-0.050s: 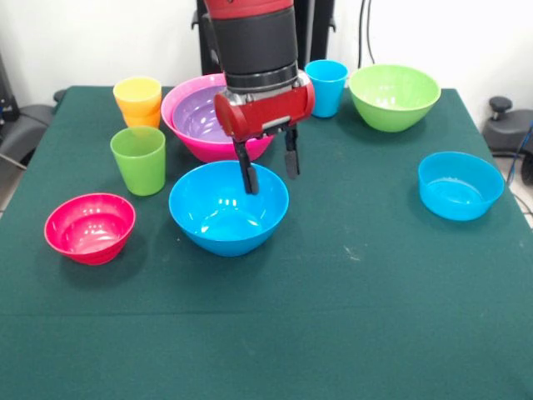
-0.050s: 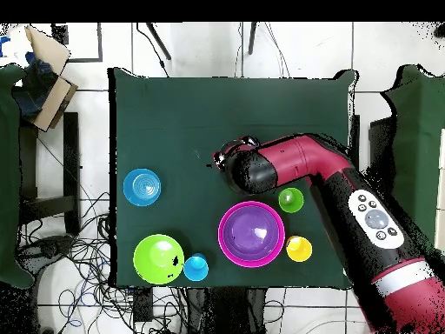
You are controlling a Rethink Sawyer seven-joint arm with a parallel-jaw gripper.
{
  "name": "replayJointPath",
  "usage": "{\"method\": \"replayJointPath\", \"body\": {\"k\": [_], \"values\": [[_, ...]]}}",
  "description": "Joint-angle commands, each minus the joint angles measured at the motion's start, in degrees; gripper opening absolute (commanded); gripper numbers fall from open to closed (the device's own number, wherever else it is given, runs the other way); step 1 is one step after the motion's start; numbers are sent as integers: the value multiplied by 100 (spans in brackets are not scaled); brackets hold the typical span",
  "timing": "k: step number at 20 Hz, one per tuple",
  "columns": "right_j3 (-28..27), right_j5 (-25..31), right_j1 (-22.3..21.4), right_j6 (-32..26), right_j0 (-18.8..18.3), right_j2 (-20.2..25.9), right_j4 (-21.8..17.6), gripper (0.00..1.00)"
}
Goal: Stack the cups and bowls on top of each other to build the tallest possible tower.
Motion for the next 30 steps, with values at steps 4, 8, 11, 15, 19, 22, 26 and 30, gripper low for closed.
{"method": "replayJointPath", "body": {"k": [4,8,11,15,19,22,26,30], "values": [[-58,-511,62,670,608,-789,-368,100],[-293,-701,252,736,808,-978,-368,100],[-412,-789,389,685,902,-1076,-323,100],[-421,-669,449,459,868,-1069,-147,100],[-372,-583,522,91,677,-905,21,100],[-358,-551,549,-38,583,-851,55,100],[-265,-630,600,-149,403,-705,157,100],[-134,-886,430,301,377,-864,198,100]]}}
